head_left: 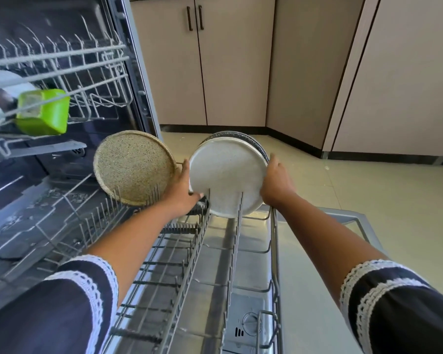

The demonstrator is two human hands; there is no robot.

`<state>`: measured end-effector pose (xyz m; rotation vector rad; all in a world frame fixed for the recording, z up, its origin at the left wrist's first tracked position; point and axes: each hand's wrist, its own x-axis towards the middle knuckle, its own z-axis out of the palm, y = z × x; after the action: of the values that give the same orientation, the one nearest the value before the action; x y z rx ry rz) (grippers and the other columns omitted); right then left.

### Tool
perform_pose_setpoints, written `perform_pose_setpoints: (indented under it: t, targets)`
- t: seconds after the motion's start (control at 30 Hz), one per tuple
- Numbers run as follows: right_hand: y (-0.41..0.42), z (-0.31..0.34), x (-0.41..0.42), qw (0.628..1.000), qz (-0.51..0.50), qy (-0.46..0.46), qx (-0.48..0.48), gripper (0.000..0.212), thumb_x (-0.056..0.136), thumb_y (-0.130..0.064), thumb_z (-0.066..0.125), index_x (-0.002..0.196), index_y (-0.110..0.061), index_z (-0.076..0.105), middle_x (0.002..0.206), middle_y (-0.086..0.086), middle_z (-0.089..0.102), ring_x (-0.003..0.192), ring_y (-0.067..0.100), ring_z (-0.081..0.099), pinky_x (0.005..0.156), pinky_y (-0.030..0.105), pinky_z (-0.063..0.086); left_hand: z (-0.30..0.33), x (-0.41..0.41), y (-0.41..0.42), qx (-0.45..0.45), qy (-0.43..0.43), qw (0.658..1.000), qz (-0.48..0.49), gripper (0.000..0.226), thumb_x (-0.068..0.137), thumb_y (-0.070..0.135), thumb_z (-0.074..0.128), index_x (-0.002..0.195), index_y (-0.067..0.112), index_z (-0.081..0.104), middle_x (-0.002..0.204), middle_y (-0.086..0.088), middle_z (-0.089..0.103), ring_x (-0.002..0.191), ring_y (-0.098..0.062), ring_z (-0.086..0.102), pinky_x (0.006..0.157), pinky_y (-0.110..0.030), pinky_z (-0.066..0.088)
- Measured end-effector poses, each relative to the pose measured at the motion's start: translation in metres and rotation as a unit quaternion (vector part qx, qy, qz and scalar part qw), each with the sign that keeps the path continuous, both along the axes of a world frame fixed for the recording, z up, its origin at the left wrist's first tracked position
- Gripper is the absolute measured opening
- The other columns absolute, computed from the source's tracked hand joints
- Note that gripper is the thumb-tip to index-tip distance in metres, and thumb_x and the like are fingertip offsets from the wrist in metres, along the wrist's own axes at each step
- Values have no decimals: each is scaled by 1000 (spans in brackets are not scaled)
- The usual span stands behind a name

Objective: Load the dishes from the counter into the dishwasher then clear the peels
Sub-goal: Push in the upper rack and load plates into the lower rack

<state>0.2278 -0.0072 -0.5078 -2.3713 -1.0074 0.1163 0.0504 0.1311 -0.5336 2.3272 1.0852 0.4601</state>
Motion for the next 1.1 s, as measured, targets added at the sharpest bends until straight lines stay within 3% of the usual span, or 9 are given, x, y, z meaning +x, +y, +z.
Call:
perform_pose_setpoints:
  t: [0.07,0.2,0.4,0.5,0.57,0.67,0.8,0.93,1.1]
  targets:
    - [-6,8,-6,1000,-4,16,9,70,85,8,57,146,-4,24,135,21,44,119,36,49,93,39,45,3,-4,-5,14,11,1000,6,106,87,24,68,151,30,-16,162,0,-6,148,-29,-4,117,-56,7]
    - [-20,24,-17,1000,1,9,18,58,89,-11,64,138,-4,33,135,18,47,120,33,49,94,37,44,14,-15,-20,54,0,998,-11,101,89,24,66,152,29,-12,162,-1,-2,149,-26,-3,119,-56,10]
    - [-34,61,-47,994,34,-100,28,52,94,-25,60,136,-7,36,138,14,43,123,31,44,97,36,40,64,-31,-50,134,6,991,-2,91,94,29,59,152,31,-11,162,-3,-5,149,-27,-4,120,-51,6]
    - [-42,86,-64,982,25,-188,7,62,95,-33,56,145,-11,27,152,11,30,145,33,19,117,45,21,95,-43,-62,189,5,982,14,87,96,35,54,152,30,-12,162,-2,-11,148,-23,-11,117,-45,-4]
    - [-46,106,-76,973,26,-228,-12,69,97,-38,51,151,-12,17,160,10,12,149,32,-2,120,48,5,115,-51,-70,227,11,974,24,85,96,42,50,152,29,-13,160,0,-16,148,-21,-15,114,-41,-9]
    - [-44,142,-94,965,38,-256,-31,73,101,-51,29,154,-11,-3,162,10,-13,147,30,-20,118,48,-9,149,-53,-80,255,17,966,25,78,98,48,39,153,25,-10,160,-2,-17,148,-22,-15,116,-41,-9]
    - [-34,210,-110,971,55,-231,-6,73,99,-56,3,152,-10,-14,159,8,-25,144,23,-29,120,43,-13,213,-48,-91,278,-1,959,55,69,101,46,31,154,18,-2,161,-8,-11,149,-24,-10,120,-43,-2]
    - [-33,283,-116,969,65,-239,21,73,96,-53,-3,151,-7,-17,157,9,-28,143,21,-30,121,40,-11,276,-43,-103,291,-19,955,62,65,100,49,29,154,20,7,162,-8,-8,149,-26,-6,118,-43,1]
    - [-45,387,-120,966,64,-248,45,70,100,-50,1,150,-5,-19,157,10,-29,143,20,-30,120,36,-14,379,-42,-107,376,-14,925,45,62,102,44,6,154,10,3,162,-8,-9,149,-23,-8,121,-43,9]
